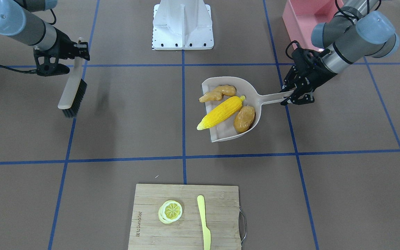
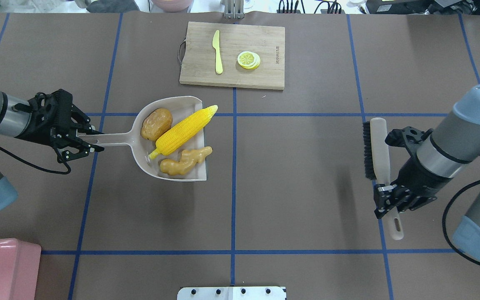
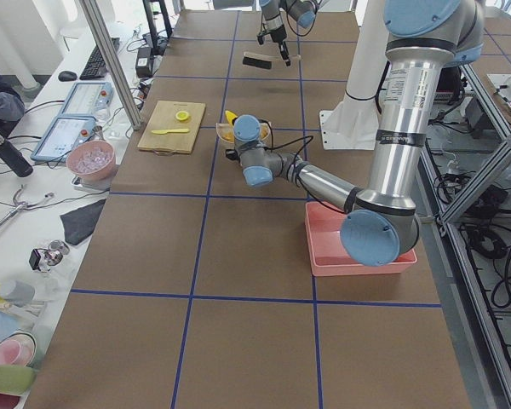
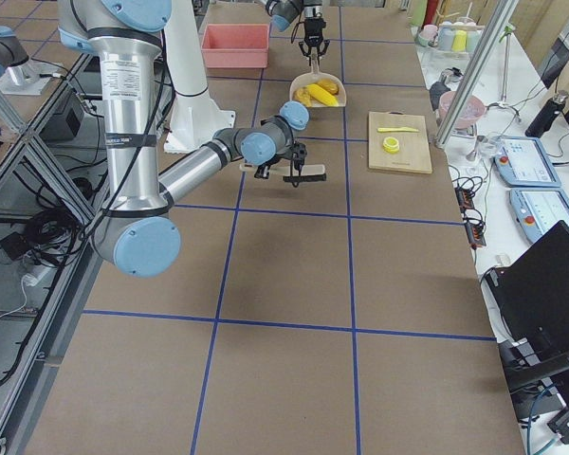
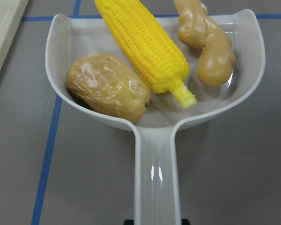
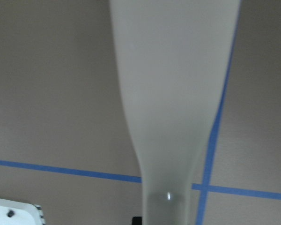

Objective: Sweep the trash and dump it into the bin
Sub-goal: 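Carry the loaded dustpan toward the pink bin with the left gripper while the right withdraws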

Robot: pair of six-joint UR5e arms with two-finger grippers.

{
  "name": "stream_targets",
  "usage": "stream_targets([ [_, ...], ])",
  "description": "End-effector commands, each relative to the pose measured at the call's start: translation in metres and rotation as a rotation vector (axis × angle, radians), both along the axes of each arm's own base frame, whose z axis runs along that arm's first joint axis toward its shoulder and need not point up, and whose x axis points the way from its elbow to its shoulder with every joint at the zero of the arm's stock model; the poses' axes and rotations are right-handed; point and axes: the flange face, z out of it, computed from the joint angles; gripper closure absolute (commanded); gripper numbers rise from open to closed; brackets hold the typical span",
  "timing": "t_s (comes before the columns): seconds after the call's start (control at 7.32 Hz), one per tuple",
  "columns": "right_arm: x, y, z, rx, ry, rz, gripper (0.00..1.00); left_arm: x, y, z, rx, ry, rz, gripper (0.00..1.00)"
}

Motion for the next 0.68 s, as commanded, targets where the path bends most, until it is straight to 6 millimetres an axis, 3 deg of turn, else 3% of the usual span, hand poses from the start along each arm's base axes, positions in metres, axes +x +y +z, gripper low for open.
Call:
stream_targets([
  [0.0,0.053,0.001,0.074,0.043,-0.008,-0.073,1.00,-0.040,0.034,0.026,-0.045,0.042,-0.028,0.88],
  [0.14,0.059,-0.005,0.108,0.028,-0.041,-0.116,1.00,-0.067,0.057,0.046,-0.057,0.038,-0.039,0.88],
  [0.55,0.058,-0.003,0.150,-0.044,-0.058,-0.172,1.00,-0.148,0.116,0.095,-0.164,0.110,-0.122,0.88],
])
